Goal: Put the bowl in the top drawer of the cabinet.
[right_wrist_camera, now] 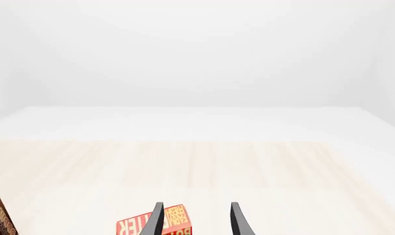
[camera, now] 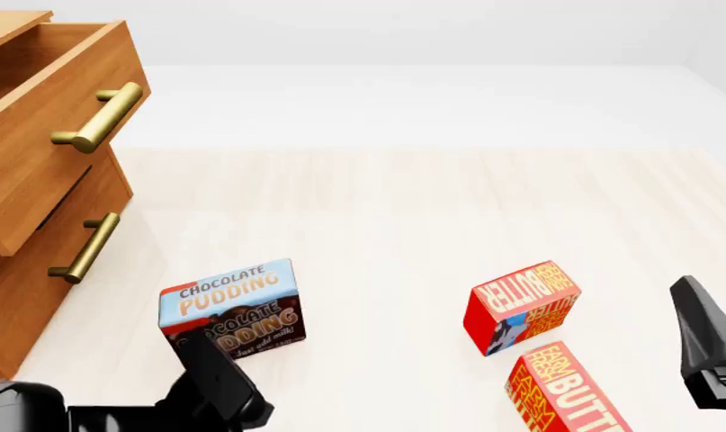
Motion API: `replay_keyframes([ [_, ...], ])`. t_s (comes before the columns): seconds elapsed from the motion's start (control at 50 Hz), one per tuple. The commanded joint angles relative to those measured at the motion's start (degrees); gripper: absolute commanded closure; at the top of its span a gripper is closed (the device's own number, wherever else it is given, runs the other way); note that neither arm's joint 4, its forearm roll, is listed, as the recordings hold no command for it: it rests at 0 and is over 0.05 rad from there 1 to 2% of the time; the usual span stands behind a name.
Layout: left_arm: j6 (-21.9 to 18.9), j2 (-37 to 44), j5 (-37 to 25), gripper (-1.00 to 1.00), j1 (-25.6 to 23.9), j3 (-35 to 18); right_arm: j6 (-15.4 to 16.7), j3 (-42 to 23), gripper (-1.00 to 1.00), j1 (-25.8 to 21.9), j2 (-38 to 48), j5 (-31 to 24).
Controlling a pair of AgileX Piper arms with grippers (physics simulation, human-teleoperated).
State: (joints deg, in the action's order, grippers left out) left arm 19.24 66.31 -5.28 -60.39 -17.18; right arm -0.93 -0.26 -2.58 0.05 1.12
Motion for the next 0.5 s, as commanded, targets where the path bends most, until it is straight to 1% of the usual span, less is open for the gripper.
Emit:
replay_keyframes([
  [0.02, 1.06, 1.99, 3.49, -1.0, -0.27, 1.33, -0.06, 0.0, -1.0, 0.01, 0.0, -0.07],
  [0.28, 1.9, 4.97, 8.58, -1.0, -0.47, 2.24, -0.1, 0.01, -1.0, -0.05, 0.01, -0.15],
  [0.4, 2.71, 8.35, 12.42, -1.0, -1.55, 2.75, -0.05, 0.01, -1.0, 0.0, 0.01, -0.13],
  [0.5, 3.34, 9.93, 14.12, -1.0, -2.25, 2.87, -0.07, 0.01, -1.0, -0.01, 0.02, -0.18],
])
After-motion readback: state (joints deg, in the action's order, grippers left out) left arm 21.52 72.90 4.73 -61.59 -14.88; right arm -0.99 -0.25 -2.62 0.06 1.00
